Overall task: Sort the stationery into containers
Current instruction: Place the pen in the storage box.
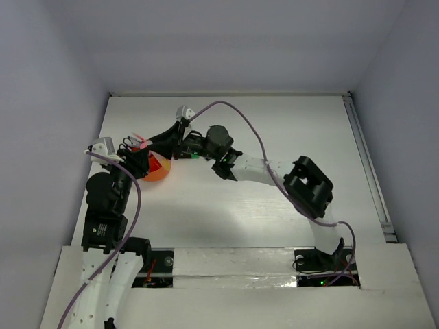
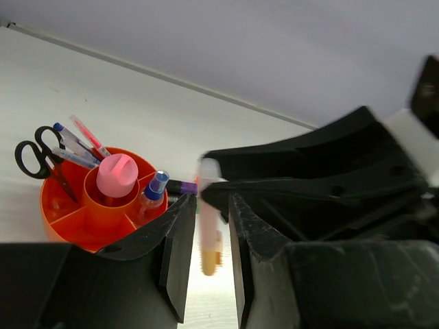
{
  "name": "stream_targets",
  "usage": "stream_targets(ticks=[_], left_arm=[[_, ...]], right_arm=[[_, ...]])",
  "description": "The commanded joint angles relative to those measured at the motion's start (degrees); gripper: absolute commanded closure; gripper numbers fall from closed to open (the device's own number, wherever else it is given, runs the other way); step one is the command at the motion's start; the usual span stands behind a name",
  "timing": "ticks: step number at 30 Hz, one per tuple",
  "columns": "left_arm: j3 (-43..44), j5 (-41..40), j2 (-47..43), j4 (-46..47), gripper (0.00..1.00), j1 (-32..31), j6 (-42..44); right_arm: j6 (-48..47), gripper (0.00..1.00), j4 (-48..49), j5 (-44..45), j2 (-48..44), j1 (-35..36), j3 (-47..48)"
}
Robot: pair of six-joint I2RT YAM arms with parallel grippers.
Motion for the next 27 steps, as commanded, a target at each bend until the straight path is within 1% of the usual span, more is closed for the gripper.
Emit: stream_targets(ticks=[1,3,4,9,11,15,17,22,27], left_arm=[[1.3,-0.45,0.52,2.65,0.77,0.39,0.84],[1.65,-0.45,0.61,2.56,0.77,0.39,0.93],[1.83,-2.19,0.87,2.47,0.77,0.39,1.01],[1.91,-2.82,0.52,2.3,0.78,0.39,1.19],[2.35,-5.0,0.87,1.51,0.78,0.39,1.1],[2.79,-5.97,0.17,0.98,0.8,0.39,1.37],[3.06,-7.73,-0.35,0.54,0.8,0.39,1.37],[2.88,-8.79,-1.94,0.54,0.8,0.39,1.45],[2.79,-8.62,-1.94,0.54,0.8,0.92,1.28]], right_arm=[[5.65,1.0,11.6,-5.43,7.19,0.45,8.61],[6.71,1.0,13.36,-5.96,10.02,0.45,11.36],[6.89,1.0,13.45,-6.14,12.21,0.45,13.63],[5.84,1.0,11.88,-7.37,18.11,0.45,20.06],[5.75,1.0,11.96,-7.46,20.65,0.98,22.34],[4.52,1.0,10.29,-7.46,23.82,0.98,26.04],[4.43,1.0,9.51,-7.64,24.53,0.98,26.92],[3.99,1.0,7.57,-8.34,28.83,0.98,32.1],[1.97,1.0,6.16,-8.17,30.42,1.51,33.61]])
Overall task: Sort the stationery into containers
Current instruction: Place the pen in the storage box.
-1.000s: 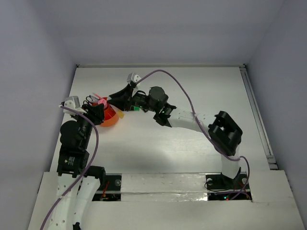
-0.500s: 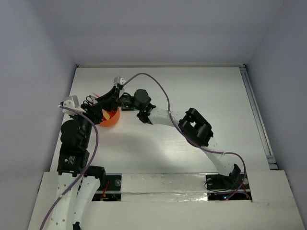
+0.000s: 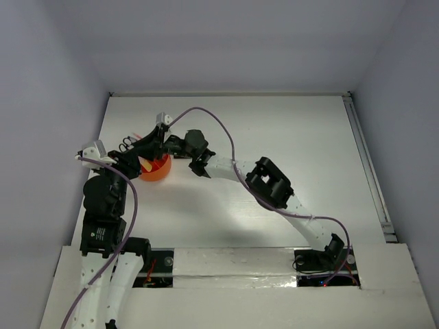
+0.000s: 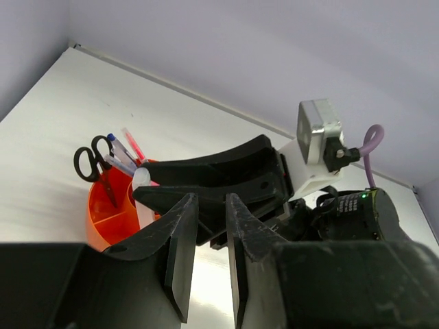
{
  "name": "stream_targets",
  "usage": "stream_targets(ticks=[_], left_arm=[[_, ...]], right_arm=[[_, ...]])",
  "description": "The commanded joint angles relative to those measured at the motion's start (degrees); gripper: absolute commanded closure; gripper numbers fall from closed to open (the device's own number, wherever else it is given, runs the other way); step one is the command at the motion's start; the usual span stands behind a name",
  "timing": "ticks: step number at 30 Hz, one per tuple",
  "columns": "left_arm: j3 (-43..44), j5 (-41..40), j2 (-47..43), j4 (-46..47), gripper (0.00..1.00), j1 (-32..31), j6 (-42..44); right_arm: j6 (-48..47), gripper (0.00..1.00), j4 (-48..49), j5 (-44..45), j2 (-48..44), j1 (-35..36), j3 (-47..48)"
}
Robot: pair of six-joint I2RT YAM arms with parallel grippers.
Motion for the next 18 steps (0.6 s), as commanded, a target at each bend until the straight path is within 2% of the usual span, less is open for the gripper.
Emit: stream_targets(ticks=[1,18], left_arm=[[2.2,-0.6,0.14,1.65,0.8,0.31,0.49],[2.03,0.28,0.67,1.92,0.78,-0.21,0.67]], right_arm=[[-2.57,1.0,0.78,-0.49,0.68,1.09,2.9],[-11.1,1.0,0.34,4.16,0.68,1.09,-0.97]])
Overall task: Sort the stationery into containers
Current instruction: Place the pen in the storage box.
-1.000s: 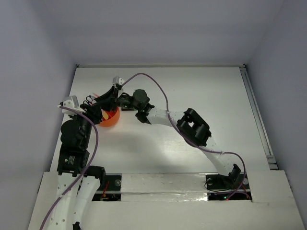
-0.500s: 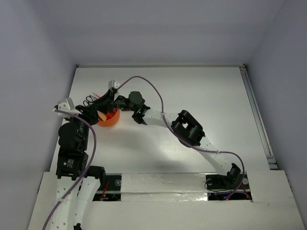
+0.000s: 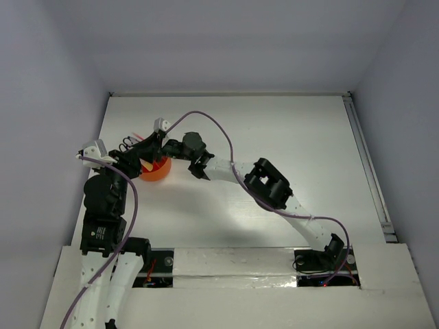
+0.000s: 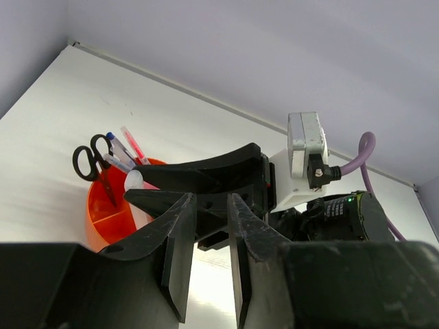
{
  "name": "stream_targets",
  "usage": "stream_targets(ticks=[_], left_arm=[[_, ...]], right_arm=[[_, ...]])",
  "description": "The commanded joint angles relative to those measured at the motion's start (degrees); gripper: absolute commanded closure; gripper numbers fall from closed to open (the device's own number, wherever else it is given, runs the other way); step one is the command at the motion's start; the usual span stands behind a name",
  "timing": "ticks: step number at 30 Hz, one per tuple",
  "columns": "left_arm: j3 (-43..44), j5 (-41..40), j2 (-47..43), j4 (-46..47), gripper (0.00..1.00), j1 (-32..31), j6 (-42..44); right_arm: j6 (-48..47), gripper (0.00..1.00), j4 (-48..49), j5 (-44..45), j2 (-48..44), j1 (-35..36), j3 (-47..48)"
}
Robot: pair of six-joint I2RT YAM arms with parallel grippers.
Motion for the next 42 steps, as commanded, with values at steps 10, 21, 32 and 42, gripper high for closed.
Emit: stream_targets(ticks=[10,21,32,42], left_arm=[[2.03,0.5,0.54,1.92,0.78,-0.22,0.64],[1.77,0.76,0.63,2.27,0.77,-0.22,0.64],[0.98,2.52,-0.95,3.06,0.75,-0.22,0.47],[0.62,4.37,-1.13,3.94,0.76,-0.22,0.38]], right_arm=[[-5.65,0.82,4.46,3.78,-1.95,1.49,-5.8],[-4.69,0.33,3.59,3.43,-9.16,2.02,-11.25],[3.27,0.84,-2.19,9.67,-28.66,0.71,-32.16],[6.22,0.94,-37.87,20.12,-35.01,-12.21,-34.56]])
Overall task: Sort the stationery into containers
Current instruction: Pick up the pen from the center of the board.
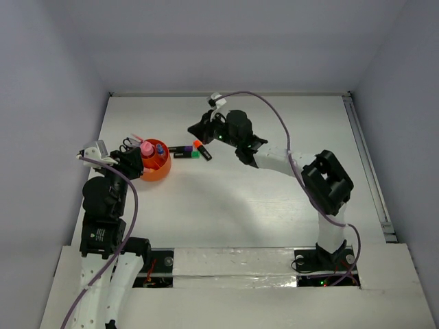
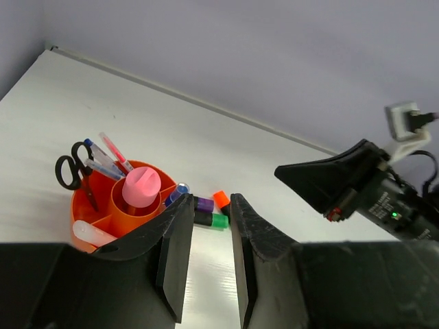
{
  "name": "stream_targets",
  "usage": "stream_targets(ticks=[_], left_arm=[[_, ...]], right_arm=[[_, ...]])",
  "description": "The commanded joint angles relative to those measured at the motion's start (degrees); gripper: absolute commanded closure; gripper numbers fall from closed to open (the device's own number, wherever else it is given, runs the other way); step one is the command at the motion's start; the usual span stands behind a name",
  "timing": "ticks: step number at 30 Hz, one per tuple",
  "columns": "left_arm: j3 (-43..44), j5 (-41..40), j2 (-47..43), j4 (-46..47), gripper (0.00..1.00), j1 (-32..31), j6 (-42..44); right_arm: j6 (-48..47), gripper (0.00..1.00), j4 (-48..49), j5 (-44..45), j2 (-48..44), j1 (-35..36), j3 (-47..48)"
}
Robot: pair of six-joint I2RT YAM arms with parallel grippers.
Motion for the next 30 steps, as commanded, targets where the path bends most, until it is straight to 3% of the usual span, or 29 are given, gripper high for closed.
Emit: stream_targets(ticks=[1,5,8,13,16,22,30], left_arm=[[0.45,1.55,-0.54,3.41,0.75,-0.18,0.38],[0.45,1.29,-0.63,3.5,0.74,-0.18,0.38],[0.27,2.16,-0.45,3.68,0.72,-0.18,0.47],[0.18,2.16,-0.63,3.85,0.61,-0.18,0.38],[-0.08,2.78,-1.24,3.85,0.55,-0.18,0.29],[-0.08,3.31,-0.8,4.12,0.54,-0.18,0.38],[-0.25,3.31,-1.42,4.03,0.54,-0.18,0.21]], right_arm=[[-1.78,0.9,-20.71,8.52,1.73,-2.36,4.11],[-5.55,0.52,-34.66,12.3,5.95,-4.38,10.35],[-8.8,0.39,-43.81,13.45,11.4,-4.91,19.39],[-11.19,0.38,-54.38,13.37,21.31,-4.92,35.28],[-11.63,0.37,-57.2,13.53,25.36,-4.92,39.27],[-13.56,0.35,-64.32,15.21,32.67,-4.92,52.53],[-13.48,0.34,-64.68,12.57,36.01,-4.92,55.36]])
